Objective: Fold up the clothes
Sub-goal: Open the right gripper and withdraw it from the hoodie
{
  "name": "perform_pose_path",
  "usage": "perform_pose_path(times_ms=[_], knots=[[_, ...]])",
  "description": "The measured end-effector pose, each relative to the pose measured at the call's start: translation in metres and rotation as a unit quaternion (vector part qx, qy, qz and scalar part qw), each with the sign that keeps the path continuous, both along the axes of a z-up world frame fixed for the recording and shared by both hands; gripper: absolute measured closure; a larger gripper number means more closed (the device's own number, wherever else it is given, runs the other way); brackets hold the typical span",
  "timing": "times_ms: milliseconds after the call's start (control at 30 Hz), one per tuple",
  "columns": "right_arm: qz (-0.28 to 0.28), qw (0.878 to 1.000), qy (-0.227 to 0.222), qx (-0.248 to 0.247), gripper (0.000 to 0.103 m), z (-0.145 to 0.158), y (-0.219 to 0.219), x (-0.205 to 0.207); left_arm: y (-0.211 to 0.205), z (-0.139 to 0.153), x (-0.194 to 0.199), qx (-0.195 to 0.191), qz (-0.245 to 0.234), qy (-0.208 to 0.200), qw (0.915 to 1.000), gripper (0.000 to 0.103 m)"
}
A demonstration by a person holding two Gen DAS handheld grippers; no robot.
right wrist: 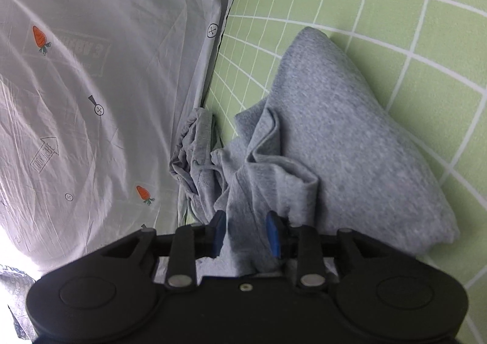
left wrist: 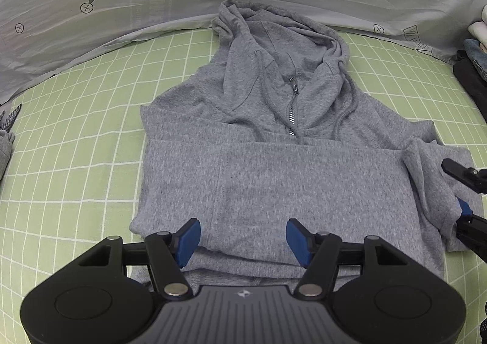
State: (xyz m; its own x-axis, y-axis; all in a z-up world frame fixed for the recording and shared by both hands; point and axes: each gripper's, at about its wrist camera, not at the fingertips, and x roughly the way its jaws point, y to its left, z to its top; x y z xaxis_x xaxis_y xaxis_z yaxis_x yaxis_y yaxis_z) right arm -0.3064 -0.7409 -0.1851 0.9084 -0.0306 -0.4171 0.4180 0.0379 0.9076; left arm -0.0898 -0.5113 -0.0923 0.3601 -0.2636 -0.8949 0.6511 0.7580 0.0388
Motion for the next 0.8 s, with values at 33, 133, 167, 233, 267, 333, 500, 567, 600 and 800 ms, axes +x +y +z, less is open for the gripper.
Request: perform_pose_path(times_ms=[33,133,167,233,267,333,500,567,600,800], knots=[[0.000,1.000,0.002,-0.013,0.049,0.007,-0.003,-0.001,-0.002,-0.001,-0.002,0.000,-0.005,0.001,1.0000,0.039],[-0.015,0.996,0.026,-0.081,0.020,0.034,-0.007,-0.012,-0.008,-0.002,-0.008,0.002,-0.022,0.004,0.9997,0.039],[-0.024,0.993,0.040,-0.109,0.014,0.043,-0.009,-0.015,-0.010,-0.002,-0.010,0.002,-0.030,0.005,0.9995,0.039],[-0.046,0.979,0.088,-0.176,0.001,0.060,-0.011,-0.024,-0.017,-0.001,-0.016,-0.001,-0.049,0.006,0.9988,0.037],[-0.051,0.965,0.138,-0.218,0.000,0.063,-0.012,-0.024,-0.021,-0.001,-0.019,-0.002,-0.058,0.006,0.9983,0.035],[-0.059,0.923,0.235,-0.298,0.000,0.070,-0.014,-0.024,-0.031,0.000,-0.024,-0.004,-0.077,0.005,0.9970,0.034],[-0.048,0.823,0.396,-0.404,0.000,0.051,-0.015,-0.038,-0.054,0.002,-0.034,-0.013,-0.114,0.008,0.9933,0.034],[-0.052,0.811,0.411,-0.413,0.000,0.041,-0.012,-0.051,-0.064,0.004,-0.038,-0.020,-0.125,0.008,0.9919,0.032],[-0.055,0.805,0.417,-0.419,0.000,0.037,-0.010,-0.054,-0.068,0.006,-0.040,-0.025,-0.131,0.008,0.9910,0.029],[-0.085,0.800,0.414,-0.426,0.000,0.020,-0.001,-0.073,-0.094,0.015,-0.060,-0.054,-0.194,0.012,0.9793,0.027]])
